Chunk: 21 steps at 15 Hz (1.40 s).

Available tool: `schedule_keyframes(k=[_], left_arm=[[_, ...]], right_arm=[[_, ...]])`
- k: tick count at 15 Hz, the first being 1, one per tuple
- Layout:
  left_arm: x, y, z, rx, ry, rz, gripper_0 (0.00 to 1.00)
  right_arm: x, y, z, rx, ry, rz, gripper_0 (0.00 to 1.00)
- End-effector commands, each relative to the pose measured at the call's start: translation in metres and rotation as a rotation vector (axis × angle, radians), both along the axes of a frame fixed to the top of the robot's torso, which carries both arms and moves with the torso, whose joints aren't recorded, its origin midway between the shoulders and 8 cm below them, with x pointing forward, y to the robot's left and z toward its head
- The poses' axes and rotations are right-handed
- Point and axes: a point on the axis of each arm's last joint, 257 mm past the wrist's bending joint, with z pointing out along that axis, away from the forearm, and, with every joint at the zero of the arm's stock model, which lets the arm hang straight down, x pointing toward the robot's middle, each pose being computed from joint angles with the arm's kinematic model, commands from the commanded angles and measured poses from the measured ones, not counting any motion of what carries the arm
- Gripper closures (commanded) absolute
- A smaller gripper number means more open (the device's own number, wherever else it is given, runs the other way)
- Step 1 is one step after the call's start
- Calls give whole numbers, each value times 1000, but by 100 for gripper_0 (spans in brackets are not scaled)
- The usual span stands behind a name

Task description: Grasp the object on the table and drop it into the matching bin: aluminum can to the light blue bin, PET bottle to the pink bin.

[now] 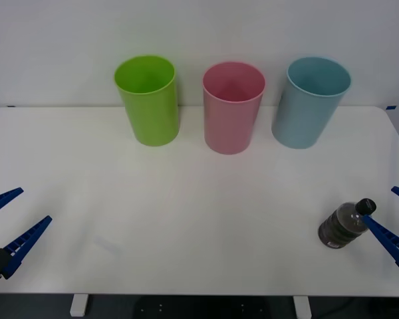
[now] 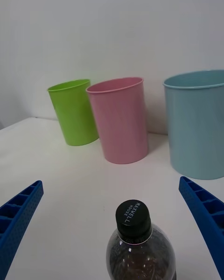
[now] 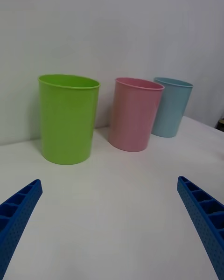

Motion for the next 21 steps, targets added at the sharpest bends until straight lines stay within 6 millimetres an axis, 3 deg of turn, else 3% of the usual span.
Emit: schedule_keyframes(k=[1,6,11,18,21], left_arm=[[0,0,0,0,0,0,0],[0,0,0,0,0,0,0],[0,0,0,0,0,0,0],[0,0,0,0,0,0,0],[0,0,0,0,0,0,0]], right_arm=[[0,0,0,0,0,0,0],[-4,-12,-3,5,13,-62,0],[-16,-23,-19,-7,51,-105,0],[-37,-32,-48,-49,111,-133,0],[-37,-40,-64,-114,89,-155,0]])
